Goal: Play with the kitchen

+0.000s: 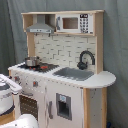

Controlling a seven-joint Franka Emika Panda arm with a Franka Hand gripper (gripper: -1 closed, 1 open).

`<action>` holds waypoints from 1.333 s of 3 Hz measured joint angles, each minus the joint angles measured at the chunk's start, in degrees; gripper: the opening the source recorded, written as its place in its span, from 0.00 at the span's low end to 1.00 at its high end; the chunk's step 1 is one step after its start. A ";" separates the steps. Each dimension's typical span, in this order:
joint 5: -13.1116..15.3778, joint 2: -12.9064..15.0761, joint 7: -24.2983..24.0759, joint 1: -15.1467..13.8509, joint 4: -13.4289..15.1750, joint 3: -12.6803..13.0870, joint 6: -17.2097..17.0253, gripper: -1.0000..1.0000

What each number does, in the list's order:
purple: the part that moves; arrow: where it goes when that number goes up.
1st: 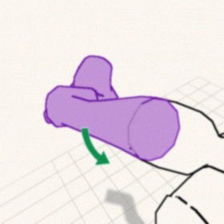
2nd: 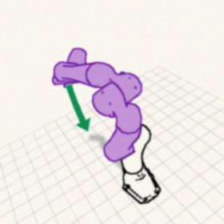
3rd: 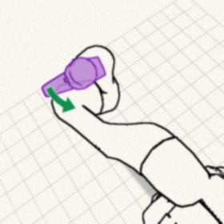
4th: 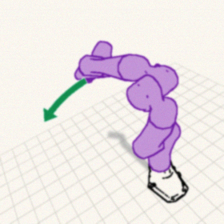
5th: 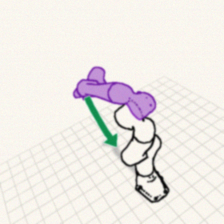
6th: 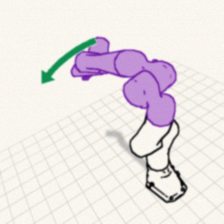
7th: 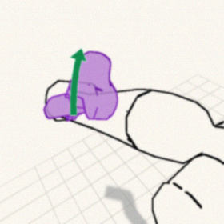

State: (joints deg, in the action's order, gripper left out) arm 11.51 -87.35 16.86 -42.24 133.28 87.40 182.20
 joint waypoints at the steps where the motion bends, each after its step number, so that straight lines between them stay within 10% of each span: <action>1: 0.01 0.00 5.09 -2.07 -2.29 0.45 0.00 1.00; 4: 0.02 0.88 16.39 -9.67 -11.42 1.66 -0.03 1.00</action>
State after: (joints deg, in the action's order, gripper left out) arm 11.53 -86.47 33.26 -51.91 121.86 89.06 182.17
